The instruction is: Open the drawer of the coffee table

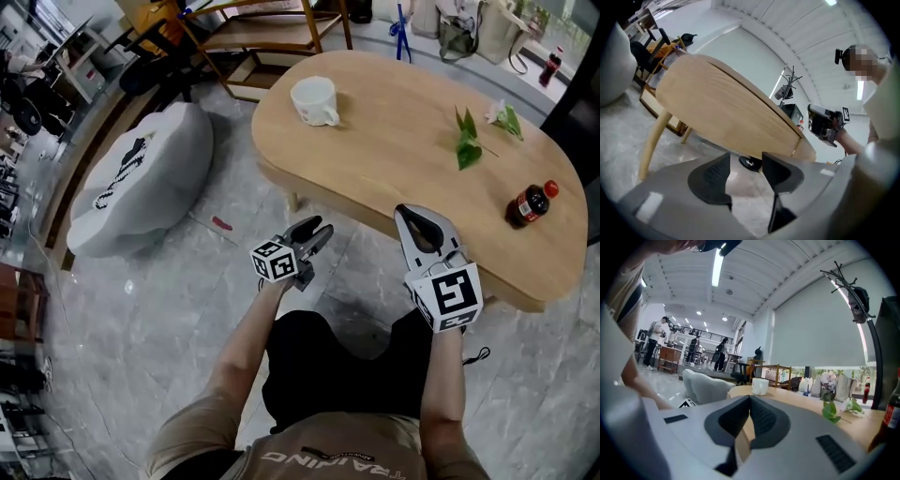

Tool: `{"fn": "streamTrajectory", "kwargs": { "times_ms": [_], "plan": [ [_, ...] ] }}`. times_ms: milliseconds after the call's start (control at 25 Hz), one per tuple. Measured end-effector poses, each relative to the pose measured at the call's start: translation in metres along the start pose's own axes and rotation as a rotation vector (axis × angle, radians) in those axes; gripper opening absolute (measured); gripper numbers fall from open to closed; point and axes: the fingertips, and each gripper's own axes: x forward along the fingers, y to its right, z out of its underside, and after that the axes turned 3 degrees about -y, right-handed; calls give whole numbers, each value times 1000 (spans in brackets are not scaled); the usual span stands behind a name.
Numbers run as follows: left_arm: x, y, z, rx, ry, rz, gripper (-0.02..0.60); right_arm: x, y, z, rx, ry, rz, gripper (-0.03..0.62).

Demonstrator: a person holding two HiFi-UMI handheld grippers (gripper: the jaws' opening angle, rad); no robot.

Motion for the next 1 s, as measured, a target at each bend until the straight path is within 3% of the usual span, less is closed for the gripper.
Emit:
{"fn": "streamTrajectory", "kwargs": {
  "times_ms": [160, 320, 440, 600, 1000],
  "plan": [
    [14, -9, 5, -82, 36, 93, 204, -4, 7, 1, 13, 13, 34, 5],
    [23, -5, -8, -121, 115, 183, 204, -2, 10, 9, 15, -16, 41, 5],
    [26, -9, -9, -128, 125, 223, 204, -2, 12, 12, 26, -21, 44, 5],
    [30, -6, -3, -135, 73, 220, 207, 0, 10, 13, 36, -23, 36, 5],
    [54, -1, -9, -155, 38, 263, 213, 20, -1, 15, 47, -45, -13, 5]
  ]
}}
